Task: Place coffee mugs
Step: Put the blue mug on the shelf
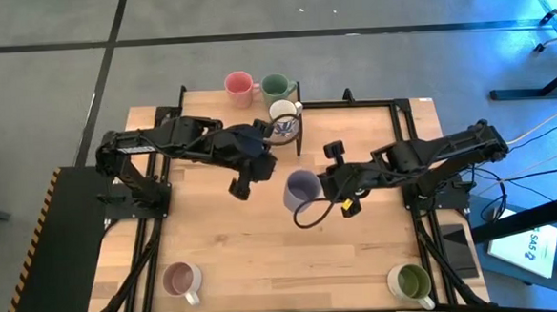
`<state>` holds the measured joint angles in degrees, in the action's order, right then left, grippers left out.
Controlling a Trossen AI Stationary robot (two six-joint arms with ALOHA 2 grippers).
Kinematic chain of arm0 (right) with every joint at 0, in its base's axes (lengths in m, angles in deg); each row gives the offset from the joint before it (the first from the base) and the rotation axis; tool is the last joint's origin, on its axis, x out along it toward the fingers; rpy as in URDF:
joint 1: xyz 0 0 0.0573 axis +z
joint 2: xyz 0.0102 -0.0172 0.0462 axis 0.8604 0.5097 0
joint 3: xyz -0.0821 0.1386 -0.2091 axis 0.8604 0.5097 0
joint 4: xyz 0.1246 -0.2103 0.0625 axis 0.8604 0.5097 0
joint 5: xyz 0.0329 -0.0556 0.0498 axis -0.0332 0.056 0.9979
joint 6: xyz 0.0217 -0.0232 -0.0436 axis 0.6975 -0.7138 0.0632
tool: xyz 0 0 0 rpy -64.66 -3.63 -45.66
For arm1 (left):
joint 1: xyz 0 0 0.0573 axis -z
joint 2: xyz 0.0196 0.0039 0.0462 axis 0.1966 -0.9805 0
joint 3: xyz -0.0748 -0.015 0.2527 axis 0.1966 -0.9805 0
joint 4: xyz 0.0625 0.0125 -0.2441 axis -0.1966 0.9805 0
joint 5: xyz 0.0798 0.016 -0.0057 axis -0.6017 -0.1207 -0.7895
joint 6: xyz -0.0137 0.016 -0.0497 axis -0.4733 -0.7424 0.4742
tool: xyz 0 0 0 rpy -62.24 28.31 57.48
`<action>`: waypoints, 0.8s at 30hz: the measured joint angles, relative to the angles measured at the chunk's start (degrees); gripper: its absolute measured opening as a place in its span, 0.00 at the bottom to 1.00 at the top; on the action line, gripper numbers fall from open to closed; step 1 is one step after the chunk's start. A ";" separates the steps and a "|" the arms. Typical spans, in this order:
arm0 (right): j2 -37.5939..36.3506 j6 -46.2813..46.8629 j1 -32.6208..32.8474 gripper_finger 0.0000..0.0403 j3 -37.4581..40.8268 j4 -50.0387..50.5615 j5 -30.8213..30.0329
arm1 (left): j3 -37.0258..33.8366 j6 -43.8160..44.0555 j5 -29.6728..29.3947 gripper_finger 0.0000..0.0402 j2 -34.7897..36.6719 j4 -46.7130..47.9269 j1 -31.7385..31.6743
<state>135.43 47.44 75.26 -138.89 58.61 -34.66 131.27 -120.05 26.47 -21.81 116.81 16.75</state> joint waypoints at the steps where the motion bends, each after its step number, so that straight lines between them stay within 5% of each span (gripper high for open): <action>1: 0.00 0.00 0.00 0.05 0.00 0.05 0.02 | 0.01 0.57 1.67 0.27 -0.28 1.74 -0.10; 11: -0.02 -1.70 -0.02 0.05 0.00 0.48 1.03 | 0.11 4.05 16.50 0.29 -2.55 4.14 -0.37; 13: -0.02 -1.95 -0.02 0.05 0.00 0.63 1.03 | -0.05 4.34 15.37 0.32 -2.98 2.59 -0.41; 17: -0.02 -1.98 -0.13 0.05 0.02 2.19 1.02 | 0.11 10.65 4.18 0.36 -3.10 -3.01 -0.39; 21: -0.03 -1.97 -0.13 0.05 0.02 2.07 0.98 | 0.04 12.14 13.27 0.39 -3.32 -2.00 -1.28; 24: -0.04 -1.99 -0.13 0.04 0.02 3.44 1.05 | 0.04 15.22 14.89 0.44 -3.31 -2.52 -1.18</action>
<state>135.38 45.45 75.13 -138.87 62.06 -33.61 131.32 -104.83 41.36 -25.12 114.29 15.57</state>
